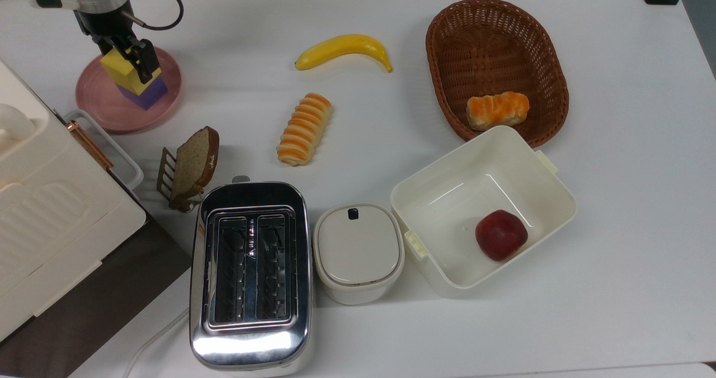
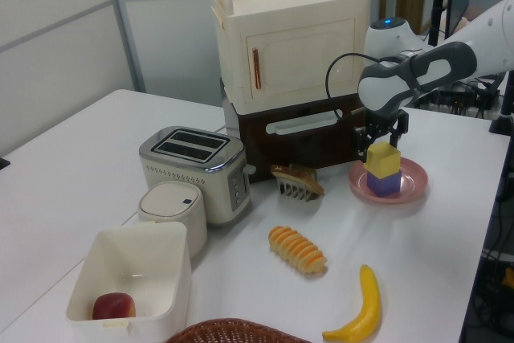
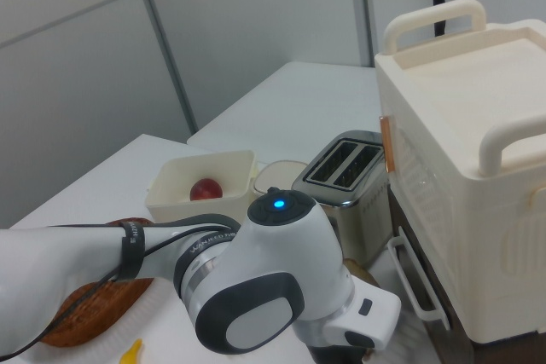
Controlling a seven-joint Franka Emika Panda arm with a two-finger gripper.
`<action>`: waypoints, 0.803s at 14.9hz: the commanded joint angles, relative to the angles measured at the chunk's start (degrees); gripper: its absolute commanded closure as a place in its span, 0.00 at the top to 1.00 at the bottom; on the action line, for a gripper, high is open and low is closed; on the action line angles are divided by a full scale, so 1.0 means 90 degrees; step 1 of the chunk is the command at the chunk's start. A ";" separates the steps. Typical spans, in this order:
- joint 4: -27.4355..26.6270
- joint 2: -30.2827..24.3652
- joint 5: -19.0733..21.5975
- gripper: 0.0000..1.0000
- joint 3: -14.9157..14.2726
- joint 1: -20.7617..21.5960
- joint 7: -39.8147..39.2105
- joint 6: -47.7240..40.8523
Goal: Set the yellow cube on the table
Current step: 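Close the gripper on the yellow cube and lift it off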
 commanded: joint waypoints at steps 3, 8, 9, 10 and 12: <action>-0.0030 -0.0018 -0.0127 0.14 0.0009 0.0032 0.0035 0.0262; -0.0030 -0.0232 -0.0107 0.14 0.0028 0.0041 0.0074 0.0155; -0.0068 -0.0465 -0.0097 0.14 0.0076 0.0051 0.0084 0.0029; -0.0107 -0.0680 -0.0088 0.14 0.0183 0.0071 0.0084 -0.0156; -0.0079 -0.0974 -0.0039 0.14 0.0311 0.0372 0.0084 -0.0537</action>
